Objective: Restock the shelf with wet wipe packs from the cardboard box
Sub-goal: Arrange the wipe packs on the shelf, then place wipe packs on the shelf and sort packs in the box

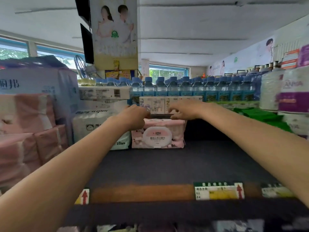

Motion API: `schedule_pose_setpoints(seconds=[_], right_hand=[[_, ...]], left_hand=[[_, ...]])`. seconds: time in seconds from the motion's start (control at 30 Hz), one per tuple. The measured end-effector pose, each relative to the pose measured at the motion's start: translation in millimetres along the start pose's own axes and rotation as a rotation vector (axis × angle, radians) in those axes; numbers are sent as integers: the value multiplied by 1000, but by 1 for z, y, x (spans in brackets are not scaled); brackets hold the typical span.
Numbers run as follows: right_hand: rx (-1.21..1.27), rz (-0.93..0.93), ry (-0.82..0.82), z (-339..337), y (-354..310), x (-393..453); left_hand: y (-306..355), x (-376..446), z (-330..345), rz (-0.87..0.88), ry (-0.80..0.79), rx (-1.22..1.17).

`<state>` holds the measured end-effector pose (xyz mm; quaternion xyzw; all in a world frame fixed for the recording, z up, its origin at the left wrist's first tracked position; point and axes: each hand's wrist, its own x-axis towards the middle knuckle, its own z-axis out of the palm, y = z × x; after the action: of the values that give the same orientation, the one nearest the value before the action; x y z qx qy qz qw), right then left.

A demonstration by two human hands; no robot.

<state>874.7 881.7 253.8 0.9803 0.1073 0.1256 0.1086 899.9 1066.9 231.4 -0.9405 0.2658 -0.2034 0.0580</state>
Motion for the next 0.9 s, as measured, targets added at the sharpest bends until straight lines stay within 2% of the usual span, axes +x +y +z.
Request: schedule_pose_setpoints(seconds=[0.1, 0.2, 0.3, 0.4, 0.53, 0.63, 0.8, 0.9], right_hand=[[-27, 47, 59, -19, -7, -57], [37, 148, 64, -27, -14, -128], [59, 381, 5, -18, -14, -218], [107, 655, -93, 2, -16, -343], [281, 1105, -463, 31, -55, -549], [432, 1507, -682, 58, -112, -709], [672, 1971, -625, 77, -238, -902], [740, 2087, -599, 102, -293, -973]], left_hand=[[38, -8, -11, 124, 129, -285], [99, -26, -23, 325, 207, -543], [179, -64, -34, 588, 165, -612], [267, -120, -33, 876, 93, -718], [392, -226, -23, 1289, -140, -616], [477, -332, -18, 1567, -224, -494], [579, -503, 2, 1983, -199, -262], [628, -585, 22, 2117, -272, -157]])
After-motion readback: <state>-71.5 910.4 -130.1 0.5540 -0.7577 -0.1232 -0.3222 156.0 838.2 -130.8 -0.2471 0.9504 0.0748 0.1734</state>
